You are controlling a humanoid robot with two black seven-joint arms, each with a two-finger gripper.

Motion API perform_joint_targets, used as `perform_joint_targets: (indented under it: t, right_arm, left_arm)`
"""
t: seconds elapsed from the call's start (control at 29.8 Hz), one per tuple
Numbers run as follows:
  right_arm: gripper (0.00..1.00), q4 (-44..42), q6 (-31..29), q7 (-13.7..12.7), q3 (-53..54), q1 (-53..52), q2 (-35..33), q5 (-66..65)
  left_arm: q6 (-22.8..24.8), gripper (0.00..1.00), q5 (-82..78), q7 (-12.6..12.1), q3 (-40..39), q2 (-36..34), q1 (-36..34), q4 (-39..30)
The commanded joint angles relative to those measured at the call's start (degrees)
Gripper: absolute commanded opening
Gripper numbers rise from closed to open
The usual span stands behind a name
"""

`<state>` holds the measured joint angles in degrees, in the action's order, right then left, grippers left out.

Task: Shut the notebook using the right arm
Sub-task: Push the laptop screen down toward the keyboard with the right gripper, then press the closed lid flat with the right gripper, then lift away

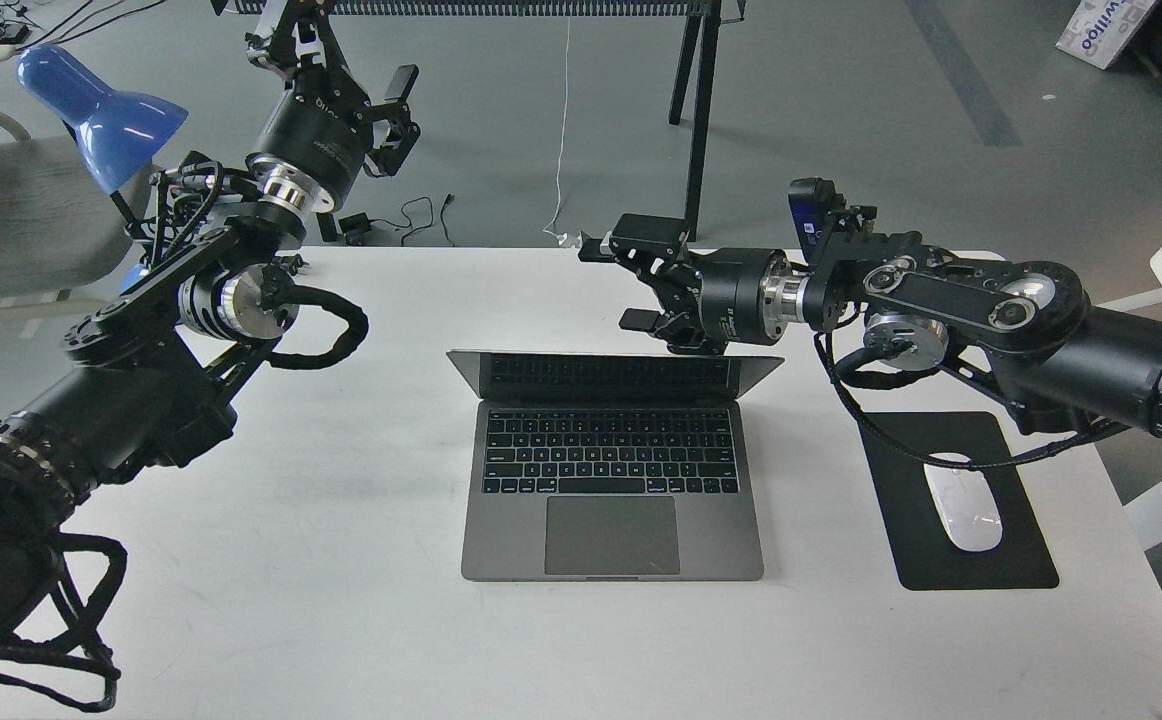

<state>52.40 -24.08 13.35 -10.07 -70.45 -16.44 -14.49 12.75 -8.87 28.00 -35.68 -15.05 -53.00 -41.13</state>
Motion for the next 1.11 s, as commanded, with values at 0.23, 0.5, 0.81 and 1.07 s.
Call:
perform_joint_targets:
  t: [0.23, 0.5, 0.81, 1.07]
  right_arm:
    - [1.0, 2.9, 0.1, 0.0, -5.2, 2.5, 0.0, -0.6]
    - [1.0, 2.9, 1.0, -0.1, -5.6, 6.9, 0.4, -4.0]
    - [1.0, 2.8, 1.1, -0.4, -5.6, 11.3, 1.4, -6.2]
    - [1.0, 2.4, 1.2, -0.4, -5.7, 13.3, 1.4, -7.8]
  left_arm:
    - [0.0, 1.0, 0.0, 0.0, 0.0, -0.1, -0.1, 0.0]
    - [0.0, 1.0, 0.0, 0.0, 0.0, 0.0, 0.0, 0.0]
    - [0.0, 1.0, 0.0, 0.0, 0.0, 0.0, 0.0, 0.0]
    - [0.0, 1.0, 0.0, 0.0, 0.0, 0.0, -0.1, 0.0]
